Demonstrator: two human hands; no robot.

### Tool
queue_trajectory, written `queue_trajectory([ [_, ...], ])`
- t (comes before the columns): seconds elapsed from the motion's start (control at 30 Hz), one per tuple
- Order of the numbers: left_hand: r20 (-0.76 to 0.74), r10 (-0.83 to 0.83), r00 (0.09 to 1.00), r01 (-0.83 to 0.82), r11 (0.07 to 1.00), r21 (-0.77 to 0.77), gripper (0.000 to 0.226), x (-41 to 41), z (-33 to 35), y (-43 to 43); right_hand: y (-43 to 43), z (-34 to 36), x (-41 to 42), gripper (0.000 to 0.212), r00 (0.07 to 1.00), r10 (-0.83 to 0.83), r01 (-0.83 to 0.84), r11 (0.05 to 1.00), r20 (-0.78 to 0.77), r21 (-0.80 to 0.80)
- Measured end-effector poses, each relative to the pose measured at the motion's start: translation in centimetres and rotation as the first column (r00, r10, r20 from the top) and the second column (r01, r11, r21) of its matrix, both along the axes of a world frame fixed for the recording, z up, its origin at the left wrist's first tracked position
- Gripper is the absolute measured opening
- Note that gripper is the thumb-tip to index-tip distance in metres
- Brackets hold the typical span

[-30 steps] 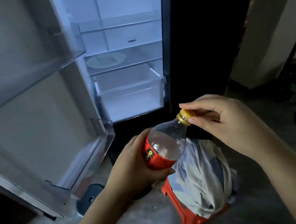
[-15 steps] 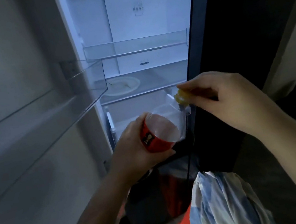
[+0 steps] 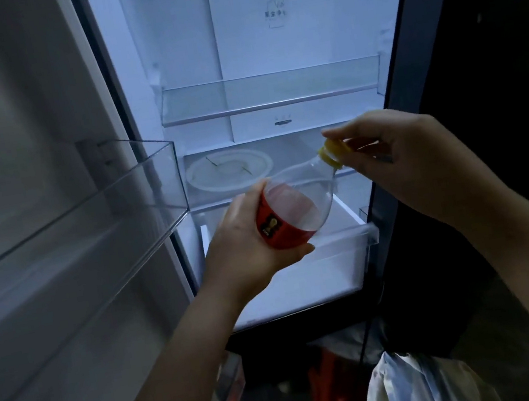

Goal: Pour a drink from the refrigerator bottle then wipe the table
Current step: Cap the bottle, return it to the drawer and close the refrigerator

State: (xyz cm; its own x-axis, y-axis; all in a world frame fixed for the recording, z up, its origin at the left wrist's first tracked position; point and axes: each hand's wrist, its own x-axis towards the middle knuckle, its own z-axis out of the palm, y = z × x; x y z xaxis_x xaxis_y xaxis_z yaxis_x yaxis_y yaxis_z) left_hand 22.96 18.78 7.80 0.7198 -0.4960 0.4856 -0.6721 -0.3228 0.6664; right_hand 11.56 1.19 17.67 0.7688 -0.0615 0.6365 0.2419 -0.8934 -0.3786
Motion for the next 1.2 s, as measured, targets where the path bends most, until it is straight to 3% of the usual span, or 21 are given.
queue_trajectory([
  [0.3, -0.012, 0.178, 0.984, -0.178, 0.984, -0.007, 0.095, 4.0, 0.3, -3.3, -4.7, 0.9, 7.4, 0.027, 0.988, 0.152, -0.15, 0.982, 0.006, -0.11],
  [0.6, -0.084, 0.301, 0.95, -0.307, 0.949, -0.078, 0.097, 5.1, -2.6, -5.3, -5.5, 0.7, 11.1, 0.027, 0.962, 0.245, -0.259, 0.958, -0.123, -0.121],
  [1.0, -0.16, 0.238, 0.958, -0.263, 0.951, -0.159, 0.093, 5.7, -2.9, -6.1, -5.8, 1.6, 12.6, 0.021, 0.965, 0.221, -0.237, 0.965, -0.144, -0.11],
  [1.2, -0.176, 0.224, 0.959, -0.255, 0.949, -0.186, 0.089, 5.7, -3.3, -6.2, -6.3, 2.2, 13.1, 0.022, 0.941, 0.227, -0.242, 0.97, -0.25, -0.03],
])
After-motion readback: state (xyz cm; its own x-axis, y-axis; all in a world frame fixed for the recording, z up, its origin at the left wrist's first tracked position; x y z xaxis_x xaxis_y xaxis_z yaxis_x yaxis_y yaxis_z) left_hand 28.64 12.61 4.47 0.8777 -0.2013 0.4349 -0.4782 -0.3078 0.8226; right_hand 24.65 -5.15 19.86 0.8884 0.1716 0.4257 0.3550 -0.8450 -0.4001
